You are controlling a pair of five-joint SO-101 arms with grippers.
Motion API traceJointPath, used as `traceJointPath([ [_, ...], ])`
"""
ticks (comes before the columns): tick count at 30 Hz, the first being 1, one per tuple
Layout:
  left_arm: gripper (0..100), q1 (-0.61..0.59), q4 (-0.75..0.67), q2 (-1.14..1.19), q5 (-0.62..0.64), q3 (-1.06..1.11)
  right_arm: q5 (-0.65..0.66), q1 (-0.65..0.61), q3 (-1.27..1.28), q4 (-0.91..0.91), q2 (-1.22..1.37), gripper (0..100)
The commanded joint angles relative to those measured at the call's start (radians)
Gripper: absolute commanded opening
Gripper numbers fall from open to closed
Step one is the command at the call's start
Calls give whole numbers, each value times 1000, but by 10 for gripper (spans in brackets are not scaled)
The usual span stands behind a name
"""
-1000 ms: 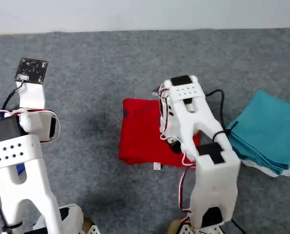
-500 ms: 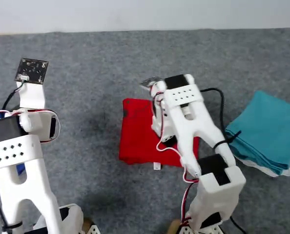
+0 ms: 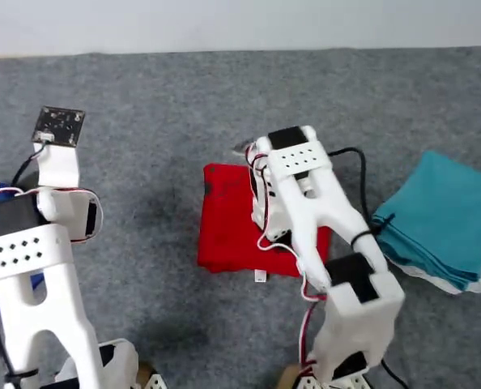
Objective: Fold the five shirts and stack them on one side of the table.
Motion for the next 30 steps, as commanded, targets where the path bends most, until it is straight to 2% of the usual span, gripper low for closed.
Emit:
traceJointPath([
  [1,5,2,2,-34,-3,-4,-9,36,-46,35,-102,16],
  [4,5,2,-3,-32,-3,-4,-23,65,-100,16,-99,17],
  [6,5,3,-3,-29,-3,-4,-83,88,-150,-18,-88,46],
  [11,5,6,-17,-28,-8,-2,-226,147,-267,-41,18,245],
  [18,5,8,-146,-28,-8,39,-238,203,-468,-87,268,173],
  [25,5,8,-262,-26,-9,147,-236,214,-732,-82,456,173],
  [30,5,8,-290,-26,-9,176,-233,228,-881,-59,544,173],
])
